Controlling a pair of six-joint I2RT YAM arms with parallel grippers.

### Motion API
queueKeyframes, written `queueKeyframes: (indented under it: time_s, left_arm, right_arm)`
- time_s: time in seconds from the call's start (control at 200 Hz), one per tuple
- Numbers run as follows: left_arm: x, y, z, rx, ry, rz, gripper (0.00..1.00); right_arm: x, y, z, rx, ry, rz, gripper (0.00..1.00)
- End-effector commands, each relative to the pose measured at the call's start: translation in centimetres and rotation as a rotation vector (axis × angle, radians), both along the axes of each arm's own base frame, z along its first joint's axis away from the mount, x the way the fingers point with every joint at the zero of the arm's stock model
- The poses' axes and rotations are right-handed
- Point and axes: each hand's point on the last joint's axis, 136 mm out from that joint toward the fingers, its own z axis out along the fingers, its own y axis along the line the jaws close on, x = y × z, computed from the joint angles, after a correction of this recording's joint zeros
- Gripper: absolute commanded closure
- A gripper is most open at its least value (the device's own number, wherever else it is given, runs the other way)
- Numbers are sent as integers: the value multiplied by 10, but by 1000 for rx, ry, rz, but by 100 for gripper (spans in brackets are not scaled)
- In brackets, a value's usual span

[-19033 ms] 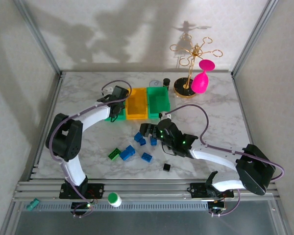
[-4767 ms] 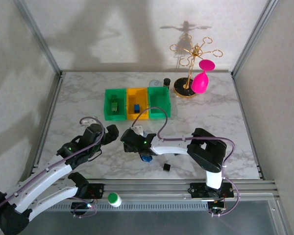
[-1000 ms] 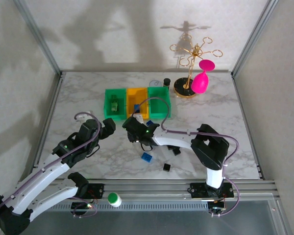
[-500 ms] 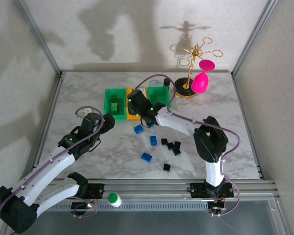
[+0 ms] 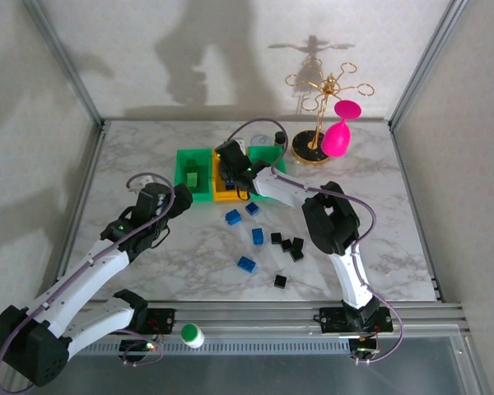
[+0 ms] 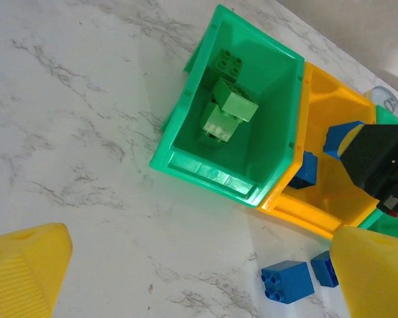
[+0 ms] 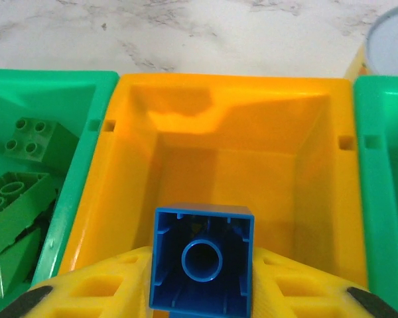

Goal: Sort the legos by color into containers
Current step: Place the lego in the container.

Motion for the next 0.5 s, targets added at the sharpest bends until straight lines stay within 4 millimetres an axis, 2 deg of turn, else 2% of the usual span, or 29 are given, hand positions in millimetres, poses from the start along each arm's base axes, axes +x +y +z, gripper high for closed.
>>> queueKeyframes:
  time_s: [0.0, 0.13, 0.335, 0.496]
  left_arm:
    - [7, -2, 12, -12, -30, -9, 1]
    - [7, -2, 12, -11, -26, -10, 0]
    - [6, 0, 10, -17, -25, -7, 0]
    - [7, -2, 13, -26, -29, -13, 0]
  right_arm:
    - [8, 6, 0, -30, -27, 11, 63]
    - [12, 5, -10, -49, -21, 7, 63]
    - [11, 8, -16, -42, -12, 24, 60]
    - [11, 9, -5, -29, -23, 28, 55]
